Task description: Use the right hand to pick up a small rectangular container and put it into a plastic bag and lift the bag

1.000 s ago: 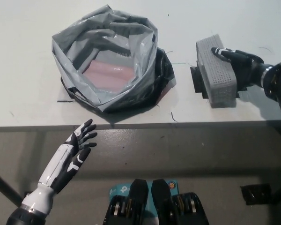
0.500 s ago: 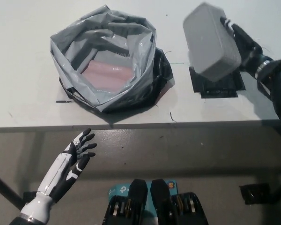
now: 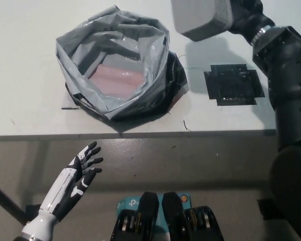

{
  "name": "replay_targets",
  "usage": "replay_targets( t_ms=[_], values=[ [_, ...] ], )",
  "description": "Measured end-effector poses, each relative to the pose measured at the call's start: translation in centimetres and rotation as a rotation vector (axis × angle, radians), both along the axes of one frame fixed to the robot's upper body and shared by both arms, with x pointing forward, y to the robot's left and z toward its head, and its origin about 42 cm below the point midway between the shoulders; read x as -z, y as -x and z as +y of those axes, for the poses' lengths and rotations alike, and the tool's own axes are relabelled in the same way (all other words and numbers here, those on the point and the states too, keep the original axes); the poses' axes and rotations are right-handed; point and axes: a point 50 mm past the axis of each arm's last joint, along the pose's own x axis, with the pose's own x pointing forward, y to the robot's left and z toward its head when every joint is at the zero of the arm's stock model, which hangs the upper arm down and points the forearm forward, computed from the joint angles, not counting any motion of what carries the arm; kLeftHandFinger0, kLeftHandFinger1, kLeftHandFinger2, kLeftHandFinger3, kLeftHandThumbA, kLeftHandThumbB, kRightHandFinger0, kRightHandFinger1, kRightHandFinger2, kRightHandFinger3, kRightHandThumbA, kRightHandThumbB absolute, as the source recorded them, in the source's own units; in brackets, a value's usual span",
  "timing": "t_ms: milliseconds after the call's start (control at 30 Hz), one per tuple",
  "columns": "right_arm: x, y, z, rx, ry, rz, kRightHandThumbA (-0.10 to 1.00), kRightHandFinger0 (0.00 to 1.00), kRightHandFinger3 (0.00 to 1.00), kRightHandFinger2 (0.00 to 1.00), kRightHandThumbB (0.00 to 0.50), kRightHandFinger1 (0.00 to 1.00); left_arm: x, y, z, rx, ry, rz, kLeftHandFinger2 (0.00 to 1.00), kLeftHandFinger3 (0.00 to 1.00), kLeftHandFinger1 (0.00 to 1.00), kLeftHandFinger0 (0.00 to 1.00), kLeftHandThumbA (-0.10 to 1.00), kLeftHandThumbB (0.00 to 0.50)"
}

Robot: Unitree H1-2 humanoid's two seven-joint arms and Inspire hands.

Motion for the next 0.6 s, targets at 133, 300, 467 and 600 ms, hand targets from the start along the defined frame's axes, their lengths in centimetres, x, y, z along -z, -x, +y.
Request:
replay_targets(
  t_ms=[133, 300, 467, 600],
  values=[
    [-1.1, 0.1, 2.2, -0.041, 0.017, -0.006, 0.16, 0.00, 0.65, 0.55, 0.032, 0.09, 0.5, 0.5, 0.1, -0.003, 0.000, 0.015, 1.00, 1.00, 0.86, 0.80, 0.89, 0.294],
    [-4.1, 0.4, 7.6, -0.125, 0.035, -0.010, 0.20, 0.00, 0.81, 0.59, 0.033, 0.16, 1.0, 1.2, 0.1, -0.004, 0.001, 0.033, 1.00, 1.00, 0.87, 0.80, 0.89, 0.294],
    [-4.2, 0.8, 13.0, -0.221, 0.080, 0.050, 0.19, 0.00, 0.90, 0.64, 0.022, 0.20, 1.0, 1.2, 0.1, -0.003, 0.001, 0.032, 1.00, 1.00, 0.86, 0.80, 0.88, 0.286],
    [-1.5, 1.3, 15.9, -0.265, 0.136, 0.152, 0.25, 0.00, 0.81, 0.61, 0.018, 0.21, 0.9, 1.2, 0.1, -0.002, 0.001, 0.031, 1.00, 1.00, 0.85, 0.79, 0.87, 0.277]
  ],
)
